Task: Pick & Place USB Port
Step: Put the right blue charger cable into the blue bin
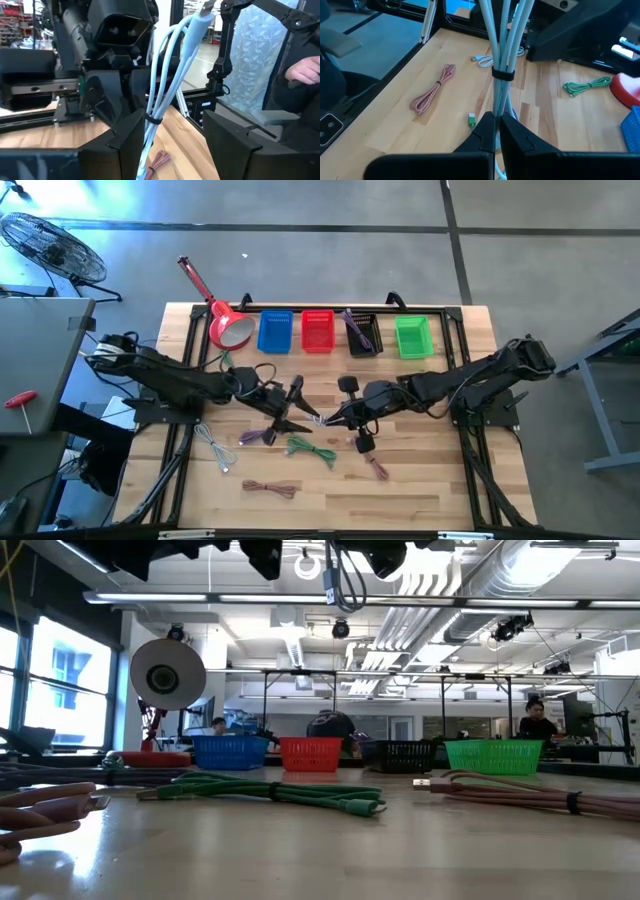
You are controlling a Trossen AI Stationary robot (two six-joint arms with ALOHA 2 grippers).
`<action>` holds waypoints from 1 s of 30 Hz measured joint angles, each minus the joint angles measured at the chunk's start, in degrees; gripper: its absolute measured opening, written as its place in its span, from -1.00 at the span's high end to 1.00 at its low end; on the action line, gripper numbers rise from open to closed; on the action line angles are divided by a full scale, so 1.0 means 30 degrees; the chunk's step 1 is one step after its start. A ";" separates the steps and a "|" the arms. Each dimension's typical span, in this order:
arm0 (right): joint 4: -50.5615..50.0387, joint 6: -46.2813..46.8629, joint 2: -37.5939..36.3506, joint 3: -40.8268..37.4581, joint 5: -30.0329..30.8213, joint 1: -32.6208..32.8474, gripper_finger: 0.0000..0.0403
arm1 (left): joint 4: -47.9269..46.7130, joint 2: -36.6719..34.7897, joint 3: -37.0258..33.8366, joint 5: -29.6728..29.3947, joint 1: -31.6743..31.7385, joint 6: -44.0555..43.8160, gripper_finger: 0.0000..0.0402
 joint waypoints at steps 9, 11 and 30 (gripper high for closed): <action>-0.0006 -0.0152 0.0000 0.0007 -0.0300 -0.0331 1.00 | 0.0060 0.1006 0.1056 0.0154 0.0004 0.0004 0.03; -0.0007 -0.0138 0.0000 0.0007 -0.0321 -0.0342 1.00 | -0.0037 0.1168 0.1293 0.0161 0.0005 -0.0004 0.03; -0.0667 0.0557 0.0000 0.0000 0.0221 -0.0291 0.80 | -0.1149 0.1899 0.1902 -0.3109 0.0000 0.1348 0.95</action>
